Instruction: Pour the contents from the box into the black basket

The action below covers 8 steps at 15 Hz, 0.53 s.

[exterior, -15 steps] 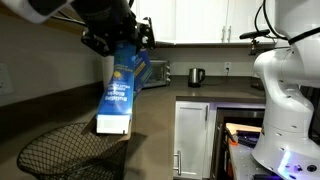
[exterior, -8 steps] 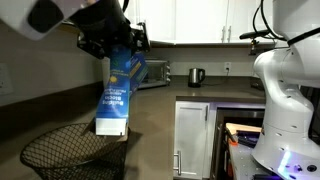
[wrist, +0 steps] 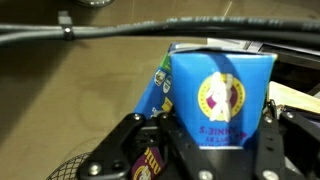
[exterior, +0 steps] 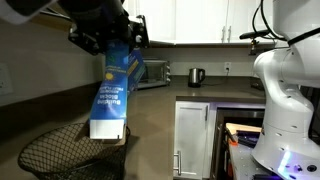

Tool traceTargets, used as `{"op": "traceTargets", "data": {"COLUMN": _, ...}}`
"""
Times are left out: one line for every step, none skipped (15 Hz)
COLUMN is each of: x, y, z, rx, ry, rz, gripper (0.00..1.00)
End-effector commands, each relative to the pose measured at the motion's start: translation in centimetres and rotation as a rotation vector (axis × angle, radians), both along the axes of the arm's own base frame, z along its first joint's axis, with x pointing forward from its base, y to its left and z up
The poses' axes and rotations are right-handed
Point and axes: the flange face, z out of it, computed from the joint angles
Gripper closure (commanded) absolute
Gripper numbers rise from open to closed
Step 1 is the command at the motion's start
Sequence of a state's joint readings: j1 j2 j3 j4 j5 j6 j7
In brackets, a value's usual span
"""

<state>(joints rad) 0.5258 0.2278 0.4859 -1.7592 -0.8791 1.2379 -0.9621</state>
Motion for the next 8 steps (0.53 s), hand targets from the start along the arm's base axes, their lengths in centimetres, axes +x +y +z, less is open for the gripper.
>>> {"op": "traceTargets", "data": {"x": -1.1, "y": 1.0, "z": 1.2, "rx": -0.008, "ry": -0.020, "rz": 0.012, "gripper": 0.69}}
{"op": "traceTargets", "data": {"x": -1.3, "y": 1.2, "z": 1.3, "rx": -0.006, "ry": -0.019, "rz": 0.018, "gripper": 0.69}}
{"op": "traceTargets", "data": {"x": -1.5, "y": 1.4, "z": 1.2, "rx": -0.006, "ry": -0.019, "rz": 0.024, "gripper": 0.67}}
{"op": "traceTargets", "data": {"x": -1.7, "y": 1.6, "z": 1.2, "rx": -0.007, "ry": -0.020, "rz": 0.029, "gripper": 0.69}}
{"op": "traceTargets", "data": {"x": -1.9, "y": 1.7, "z": 1.3, "rx": -0.005, "ry": -0.019, "rz": 0.034, "gripper": 0.67}}
{"op": "traceTargets", "data": {"x": -2.1, "y": 1.9, "z": 1.3, "rx": -0.005, "ry": -0.019, "rz": 0.041, "gripper": 0.69}}
{"op": "traceTargets", "data": {"x": -2.2, "y": 2.1, "z": 1.3, "rx": -0.005, "ry": -0.019, "rz": 0.045, "gripper": 0.68}}
{"op": "traceTargets", "data": {"x": -2.3, "y": 2.2, "z": 1.3, "rx": -0.005, "ry": -0.019, "rz": 0.048, "gripper": 0.67}}
